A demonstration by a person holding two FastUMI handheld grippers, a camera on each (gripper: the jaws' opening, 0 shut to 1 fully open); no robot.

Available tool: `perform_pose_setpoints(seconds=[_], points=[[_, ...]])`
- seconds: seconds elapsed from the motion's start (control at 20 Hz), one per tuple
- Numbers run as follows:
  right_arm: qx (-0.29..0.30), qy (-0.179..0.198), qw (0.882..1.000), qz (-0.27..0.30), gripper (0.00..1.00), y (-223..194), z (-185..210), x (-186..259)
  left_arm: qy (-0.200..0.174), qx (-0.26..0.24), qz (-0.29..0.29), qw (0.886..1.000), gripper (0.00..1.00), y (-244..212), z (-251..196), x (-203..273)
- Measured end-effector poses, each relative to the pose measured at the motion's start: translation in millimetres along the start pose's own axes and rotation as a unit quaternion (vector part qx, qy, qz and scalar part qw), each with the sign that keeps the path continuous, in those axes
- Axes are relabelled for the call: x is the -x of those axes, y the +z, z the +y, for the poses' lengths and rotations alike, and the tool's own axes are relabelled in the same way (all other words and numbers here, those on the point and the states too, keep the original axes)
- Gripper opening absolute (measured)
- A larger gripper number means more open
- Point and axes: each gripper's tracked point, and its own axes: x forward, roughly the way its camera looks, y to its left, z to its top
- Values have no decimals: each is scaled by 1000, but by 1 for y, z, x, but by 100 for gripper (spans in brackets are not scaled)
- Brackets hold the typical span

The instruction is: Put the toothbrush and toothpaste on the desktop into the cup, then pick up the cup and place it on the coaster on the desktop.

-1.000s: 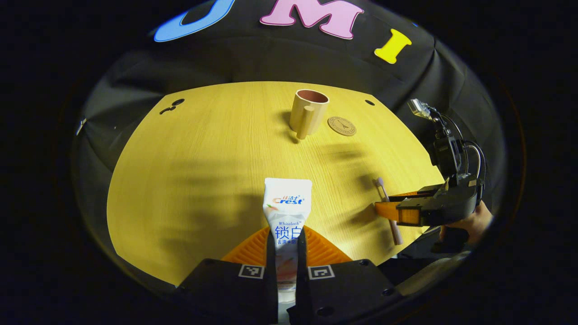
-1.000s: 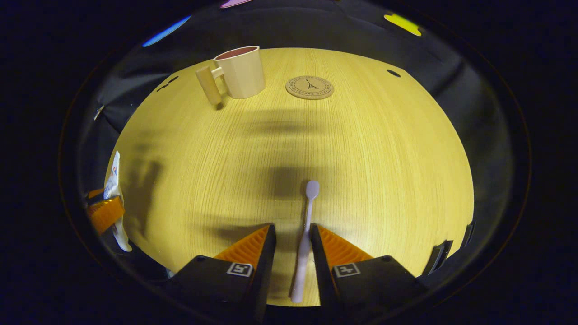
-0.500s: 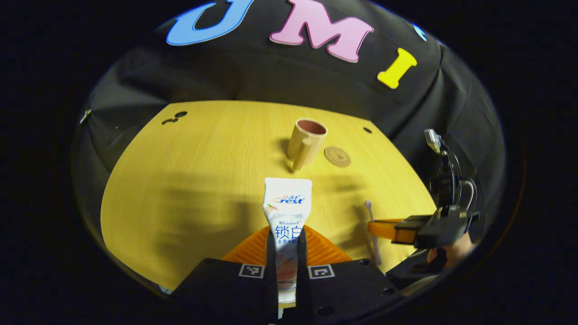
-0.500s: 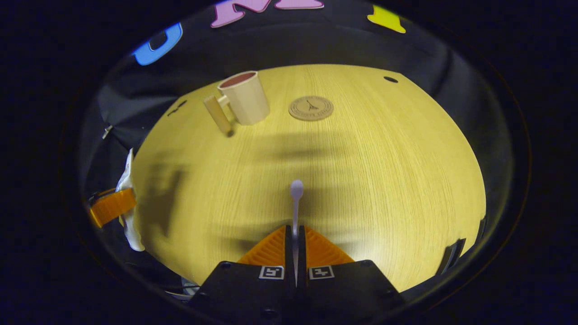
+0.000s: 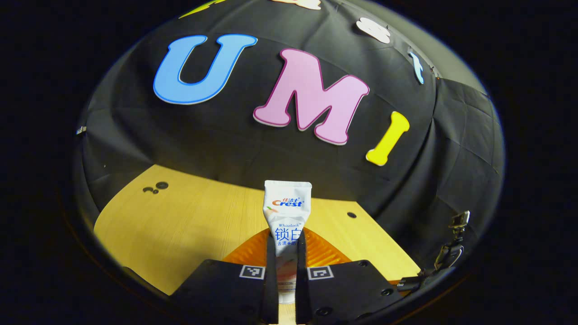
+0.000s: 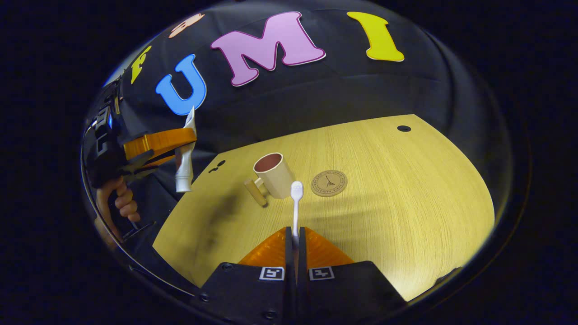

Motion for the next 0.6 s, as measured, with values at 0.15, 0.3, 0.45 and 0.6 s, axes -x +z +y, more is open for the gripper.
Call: perform_pose_setpoints(seconds=[0.15,0.3,0.45,0.6], points=[[-15,22,1000,2,5,14,0,2,-13,0,-32,999,20,20,-11,-33],[-23,38,999,5,5,25,-4,3,-12,-9,-60,998,19,34,-21,-67],[-26,47,998,13,5,24,-11,2,-9,-20,-60,998,19,27,-23,-94],[-27,48,998,17,5,25,-21,0,-11,-21,-58,998,19,20,-24,-115]])
